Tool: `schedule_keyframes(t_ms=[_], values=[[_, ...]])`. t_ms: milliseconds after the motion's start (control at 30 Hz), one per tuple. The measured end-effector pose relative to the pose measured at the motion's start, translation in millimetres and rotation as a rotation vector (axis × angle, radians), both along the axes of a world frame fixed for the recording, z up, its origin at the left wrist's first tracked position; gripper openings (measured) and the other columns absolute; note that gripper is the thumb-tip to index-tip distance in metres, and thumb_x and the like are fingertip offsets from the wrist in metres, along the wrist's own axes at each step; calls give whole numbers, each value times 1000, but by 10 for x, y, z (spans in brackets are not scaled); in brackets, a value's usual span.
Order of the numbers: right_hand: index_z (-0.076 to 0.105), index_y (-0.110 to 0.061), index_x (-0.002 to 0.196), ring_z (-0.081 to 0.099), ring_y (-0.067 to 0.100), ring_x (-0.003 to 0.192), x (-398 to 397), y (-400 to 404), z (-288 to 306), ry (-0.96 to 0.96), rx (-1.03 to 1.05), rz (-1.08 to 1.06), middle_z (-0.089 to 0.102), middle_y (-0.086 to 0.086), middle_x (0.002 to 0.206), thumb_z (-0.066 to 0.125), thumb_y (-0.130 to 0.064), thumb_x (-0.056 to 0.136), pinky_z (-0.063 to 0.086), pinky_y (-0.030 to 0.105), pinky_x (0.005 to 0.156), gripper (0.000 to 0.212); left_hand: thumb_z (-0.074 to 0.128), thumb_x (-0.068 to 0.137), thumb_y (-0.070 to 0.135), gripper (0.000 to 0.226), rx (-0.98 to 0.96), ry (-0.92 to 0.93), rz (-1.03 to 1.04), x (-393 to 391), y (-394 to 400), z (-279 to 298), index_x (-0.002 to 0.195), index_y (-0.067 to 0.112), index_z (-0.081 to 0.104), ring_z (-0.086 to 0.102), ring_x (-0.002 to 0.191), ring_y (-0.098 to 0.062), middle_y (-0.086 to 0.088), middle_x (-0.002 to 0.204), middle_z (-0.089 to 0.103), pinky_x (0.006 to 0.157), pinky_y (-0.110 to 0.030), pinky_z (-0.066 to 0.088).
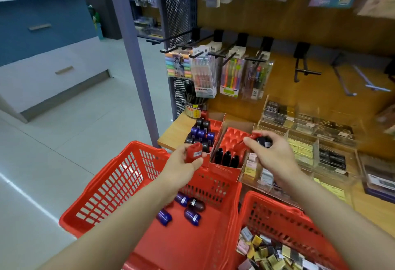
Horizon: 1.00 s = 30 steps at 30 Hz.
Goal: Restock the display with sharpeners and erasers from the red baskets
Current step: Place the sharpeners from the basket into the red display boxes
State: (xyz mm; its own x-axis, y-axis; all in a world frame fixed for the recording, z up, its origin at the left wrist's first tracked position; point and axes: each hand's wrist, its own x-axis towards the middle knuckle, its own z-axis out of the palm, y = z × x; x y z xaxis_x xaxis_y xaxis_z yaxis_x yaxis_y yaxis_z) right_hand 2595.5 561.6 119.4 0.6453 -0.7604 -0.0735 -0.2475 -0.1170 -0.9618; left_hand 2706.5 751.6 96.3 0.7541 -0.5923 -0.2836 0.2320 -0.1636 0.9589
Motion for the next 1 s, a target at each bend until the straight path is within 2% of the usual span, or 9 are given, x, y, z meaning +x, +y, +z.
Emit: schedule_keyframes(t_ms=[133,233,367,500,667,767,833,933,1000], values=[[69,-25,107,63,16,82,352,-473,-26,208,-283,46,68,-4,97,82,-37,76,53,28,68,36,60,96,13,23,195,-263,-146,245,-193,-225,113,27,55,67,102,-17,3,110,70,94,-42,54],[65,-28,112,58,9,90,629,-591,-75,332,-508,221,61,-10,101,83,-38,75,39,9,61,42,61,96,27,20,272,-415,-359,355,-353,-321,106,41,52,68,94,-18,3,102,70,83,-33,57],[58,-32,95,62,14,95,920,-564,-304,440,-614,347,66,-5,104,86,-38,70,45,23,74,38,58,97,32,19,397,-535,-533,435,-456,-417,109,40,46,66,84,-15,5,97,69,69,-21,51],[65,-29,98,59,13,84,1086,-554,-540,507,-643,361,70,0,106,87,-39,68,41,24,65,38,57,97,30,19,390,-478,-535,460,-474,-488,113,35,48,68,90,-14,3,101,70,84,-34,56],[70,-25,99,63,18,103,1100,-607,-664,517,-605,404,69,0,111,86,-42,69,42,22,75,38,58,96,32,20,349,-472,-491,522,-500,-579,110,41,48,68,92,-21,-2,102,69,85,-42,56],[71,-25,90,68,8,78,1063,-632,-662,507,-558,451,69,-10,85,80,-41,78,47,18,67,21,60,95,30,21,324,-447,-456,527,-494,-623,109,42,51,68,92,-21,3,100,69,86,-44,55],[71,-25,85,69,9,69,1055,-624,-681,488,-512,425,69,-10,81,79,-32,82,55,23,70,11,61,95,28,19,309,-415,-436,521,-495,-633,106,42,53,69,92,-20,6,100,70,87,-46,55],[73,-26,86,67,16,89,1090,-559,-755,479,-569,346,72,-3,100,78,-28,83,53,33,89,7,61,95,28,19,316,-406,-433,511,-504,-634,108,41,53,69,92,-20,4,102,70,85,-46,56],[75,-25,94,64,18,104,1107,-490,-779,492,-596,324,71,-3,109,76,-29,84,51,33,92,11,61,95,27,20,312,-397,-430,506,-494,-641,111,37,54,68,95,-17,5,103,70,88,-45,56]])
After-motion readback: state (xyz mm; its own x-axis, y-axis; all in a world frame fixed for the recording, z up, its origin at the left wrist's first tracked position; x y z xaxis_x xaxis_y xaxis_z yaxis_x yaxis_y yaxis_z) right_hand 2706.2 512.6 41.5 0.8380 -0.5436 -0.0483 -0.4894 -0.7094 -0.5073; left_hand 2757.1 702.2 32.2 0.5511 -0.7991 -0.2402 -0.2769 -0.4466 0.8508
